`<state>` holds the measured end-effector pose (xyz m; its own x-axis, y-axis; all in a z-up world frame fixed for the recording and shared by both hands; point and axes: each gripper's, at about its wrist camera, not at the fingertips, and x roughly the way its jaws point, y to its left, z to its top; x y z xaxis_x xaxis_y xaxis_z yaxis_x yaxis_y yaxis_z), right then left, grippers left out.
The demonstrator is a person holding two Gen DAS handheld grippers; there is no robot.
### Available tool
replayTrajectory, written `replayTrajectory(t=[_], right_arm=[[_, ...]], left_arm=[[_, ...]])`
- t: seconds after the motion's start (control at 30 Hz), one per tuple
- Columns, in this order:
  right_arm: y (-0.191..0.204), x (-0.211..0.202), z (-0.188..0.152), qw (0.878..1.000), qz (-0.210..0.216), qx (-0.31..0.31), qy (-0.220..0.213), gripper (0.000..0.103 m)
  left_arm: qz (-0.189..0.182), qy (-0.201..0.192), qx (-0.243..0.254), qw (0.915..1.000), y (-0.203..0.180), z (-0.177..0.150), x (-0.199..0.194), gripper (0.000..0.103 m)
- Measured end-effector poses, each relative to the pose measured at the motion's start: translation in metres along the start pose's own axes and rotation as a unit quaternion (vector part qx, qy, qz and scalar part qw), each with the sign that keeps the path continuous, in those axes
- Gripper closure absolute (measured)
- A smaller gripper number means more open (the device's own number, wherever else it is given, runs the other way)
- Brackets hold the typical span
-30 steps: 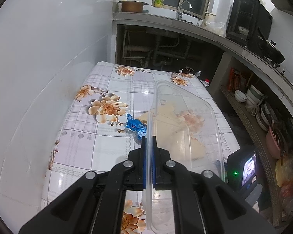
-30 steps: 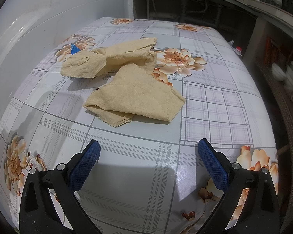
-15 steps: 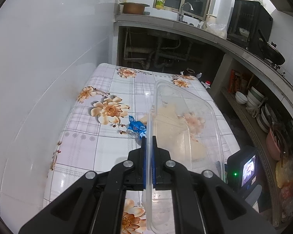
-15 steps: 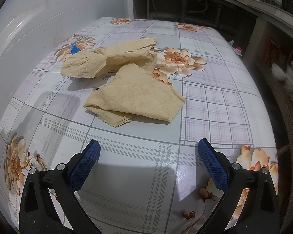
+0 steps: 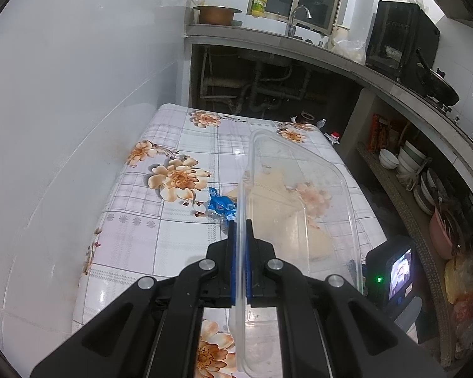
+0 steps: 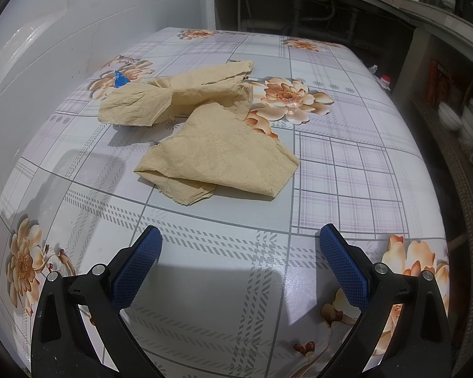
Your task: Collect trash
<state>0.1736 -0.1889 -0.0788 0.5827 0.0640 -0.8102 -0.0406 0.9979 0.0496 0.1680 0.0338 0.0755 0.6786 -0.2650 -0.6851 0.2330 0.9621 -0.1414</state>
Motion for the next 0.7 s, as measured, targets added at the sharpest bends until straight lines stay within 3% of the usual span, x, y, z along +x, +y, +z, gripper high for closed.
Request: replayTrajectory(t=[0.37,0.7], right_arm=[[0.000,-0.001,0.000,1.000,0.000,0.000,0.000,0.007],[0.000,0.000,0.000,1.000,0.000,0.000,0.000,0.007]], left_arm=[[-0.030,0.027,-0.003,0.9992,0.004,-0.022,0.011,0.099],[-0.017,0.024,-0.010,0.9995,0.021,-0.035,0.010,0.100]])
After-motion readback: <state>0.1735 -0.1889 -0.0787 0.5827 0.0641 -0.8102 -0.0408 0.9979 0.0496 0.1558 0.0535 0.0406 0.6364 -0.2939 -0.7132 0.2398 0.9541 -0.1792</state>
